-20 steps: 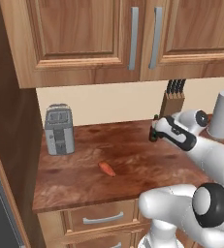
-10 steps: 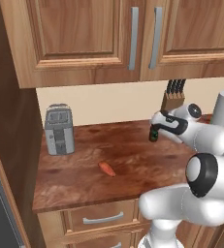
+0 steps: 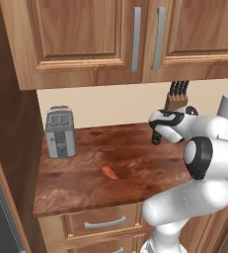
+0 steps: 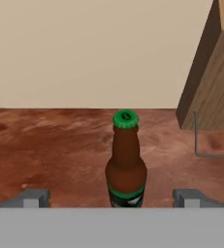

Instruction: Place the liquor and beer on the top shelf of the fridge to keep them out of children's reach, and place the sweet potato on lower shelves for easy access.

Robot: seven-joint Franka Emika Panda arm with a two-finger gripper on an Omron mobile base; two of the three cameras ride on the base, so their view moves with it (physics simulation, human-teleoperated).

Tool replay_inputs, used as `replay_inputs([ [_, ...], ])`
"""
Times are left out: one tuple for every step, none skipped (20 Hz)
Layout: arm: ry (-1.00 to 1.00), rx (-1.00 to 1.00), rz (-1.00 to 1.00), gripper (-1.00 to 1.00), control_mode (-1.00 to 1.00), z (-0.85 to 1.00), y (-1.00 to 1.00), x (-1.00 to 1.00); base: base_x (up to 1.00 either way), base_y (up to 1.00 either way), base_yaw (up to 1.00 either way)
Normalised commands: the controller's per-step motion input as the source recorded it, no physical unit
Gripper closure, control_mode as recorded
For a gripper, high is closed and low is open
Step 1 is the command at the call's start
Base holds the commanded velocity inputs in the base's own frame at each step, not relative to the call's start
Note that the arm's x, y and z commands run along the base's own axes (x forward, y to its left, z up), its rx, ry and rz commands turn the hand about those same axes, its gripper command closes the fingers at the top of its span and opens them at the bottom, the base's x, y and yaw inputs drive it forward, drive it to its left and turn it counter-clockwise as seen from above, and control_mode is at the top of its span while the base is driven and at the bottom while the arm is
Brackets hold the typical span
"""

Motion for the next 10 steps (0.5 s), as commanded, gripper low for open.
replay_inputs([
  [0.0,0.0,0.0,-1.0,-1.0,-0.29,-0.01,0.26,0.0,0.0,0.0],
  [0.0,0.0,0.0,-1.0,-1.0,-0.29,-0.01,0.26,0.0,0.0,0.0],
  [0.0,0.0,0.0,-1.0,-1.0,-0.28,-0.01,0.28,0.0,0.0,0.0],
  [0.0,0.0,0.0,-1.0,-1.0,-0.27,-0.03,0.29,0.0,0.0,0.0],
  [0.0,0.0,0.0,-1.0,-1.0,-0.27,-0.05,0.29,0.0,0.0,0.0],
  [0.0,0.0,0.0,-1.0,-1.0,-0.26,-0.05,0.31,0.0,0.0,0.0],
  [0.0,0.0,0.0,-1.0,-1.0,-0.25,-0.07,0.31,0.0,0.0,0.0],
  [0.0,0.0,0.0,-1.0,-1.0,-0.21,-0.07,0.32,0.0,0.0,0.0],
  [0.0,0.0,0.0,-1.0,-1.0,-0.21,-0.09,0.31,0.0,0.0,0.0],
  [0.0,0.0,0.0,-1.0,-1.0,-0.21,-0.11,0.31,0.0,0.0,0.0],
])
